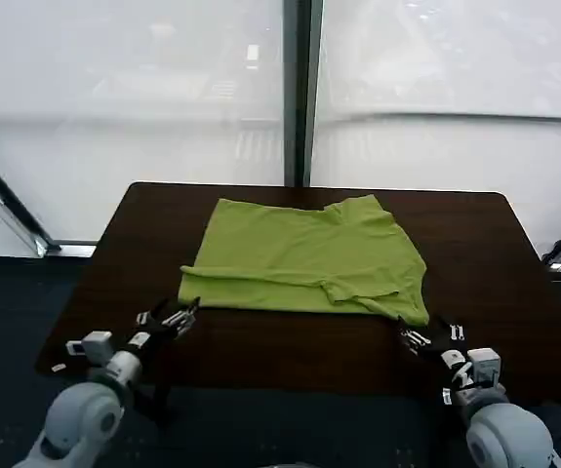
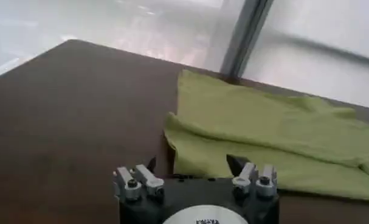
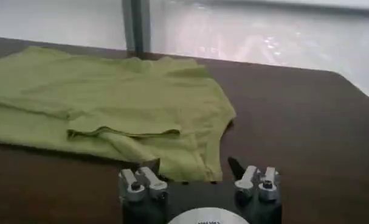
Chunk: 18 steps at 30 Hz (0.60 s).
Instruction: Fold and organize the clothes.
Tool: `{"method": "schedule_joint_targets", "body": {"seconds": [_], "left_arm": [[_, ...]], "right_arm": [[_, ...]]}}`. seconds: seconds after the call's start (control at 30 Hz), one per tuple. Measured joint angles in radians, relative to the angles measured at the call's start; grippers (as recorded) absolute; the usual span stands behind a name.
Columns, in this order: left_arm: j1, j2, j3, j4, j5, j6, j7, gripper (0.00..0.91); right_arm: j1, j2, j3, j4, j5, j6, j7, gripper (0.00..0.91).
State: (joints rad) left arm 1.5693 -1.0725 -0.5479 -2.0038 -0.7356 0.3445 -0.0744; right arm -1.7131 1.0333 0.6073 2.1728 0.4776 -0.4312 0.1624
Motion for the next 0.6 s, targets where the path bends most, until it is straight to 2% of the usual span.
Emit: {"method": "schedule_joint_targets", "body": {"seconds": [0.17, 0.43, 0.6], "left_arm": [[0.003, 0.000, -0.001, 0.001, 0.003, -0.002, 0.000, 0.000], [0.045, 0.027, -0.037, -0.029, 0.022, -0.004, -0.004, 0.000], [0.108, 0.052, -0.078, -0.064, 0.012, -0.012, -0.003, 0.000]], "right_arm": [[-0.013, -0.005, -0.004, 0.018, 0.008, -0.009, 0.026, 0.000], [-0.049, -0.030, -0.002, 0.078, 0.088, -0.094, 0.086, 0.000], [-0.081, -0.045, 0.000, 0.126, 0.113, -0.109, 0.085, 0.000]]}}
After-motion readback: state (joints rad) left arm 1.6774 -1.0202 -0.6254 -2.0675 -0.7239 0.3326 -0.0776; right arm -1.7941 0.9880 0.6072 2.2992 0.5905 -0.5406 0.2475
